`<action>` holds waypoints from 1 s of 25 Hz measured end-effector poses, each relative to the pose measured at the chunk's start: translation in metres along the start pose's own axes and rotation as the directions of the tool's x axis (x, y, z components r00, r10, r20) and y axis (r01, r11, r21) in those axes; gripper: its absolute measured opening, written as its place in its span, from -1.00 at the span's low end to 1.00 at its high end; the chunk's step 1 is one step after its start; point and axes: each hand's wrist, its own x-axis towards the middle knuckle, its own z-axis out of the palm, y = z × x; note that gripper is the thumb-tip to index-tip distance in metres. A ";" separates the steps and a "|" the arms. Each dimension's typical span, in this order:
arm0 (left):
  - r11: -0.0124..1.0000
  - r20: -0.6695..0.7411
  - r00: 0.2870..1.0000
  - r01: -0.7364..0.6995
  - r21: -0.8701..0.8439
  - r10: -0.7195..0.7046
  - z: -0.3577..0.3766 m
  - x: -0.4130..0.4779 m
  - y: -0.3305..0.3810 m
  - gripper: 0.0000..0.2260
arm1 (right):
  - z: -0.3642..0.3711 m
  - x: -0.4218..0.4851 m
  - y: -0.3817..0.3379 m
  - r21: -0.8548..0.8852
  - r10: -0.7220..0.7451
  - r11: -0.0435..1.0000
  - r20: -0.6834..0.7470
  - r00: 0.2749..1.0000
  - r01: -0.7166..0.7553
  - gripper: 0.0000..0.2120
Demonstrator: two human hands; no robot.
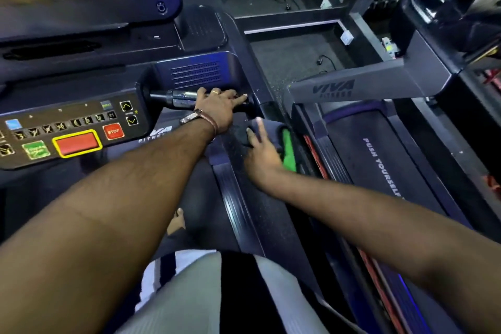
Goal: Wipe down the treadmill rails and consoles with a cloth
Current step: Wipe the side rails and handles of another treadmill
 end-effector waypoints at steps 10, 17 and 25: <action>0.996 0.040 0.999 0.017 -0.087 -0.014 -0.003 0.004 -0.001 -0.43 | 0.042 -0.006 0.085 0.877 0.409 -0.480 0.191 0.892 0.032 -0.24; 0.990 0.069 0.997 0.025 -0.141 -0.015 0.001 0.008 -0.004 -0.45 | 0.052 -0.017 0.086 0.386 -0.083 -0.902 0.284 0.955 -0.193 -0.49; 0.992 0.046 0.999 0.010 -0.124 -0.004 -0.001 0.008 -0.003 -0.44 | 0.014 -0.004 0.043 0.805 0.510 0.498 0.029 0.860 -0.323 -0.41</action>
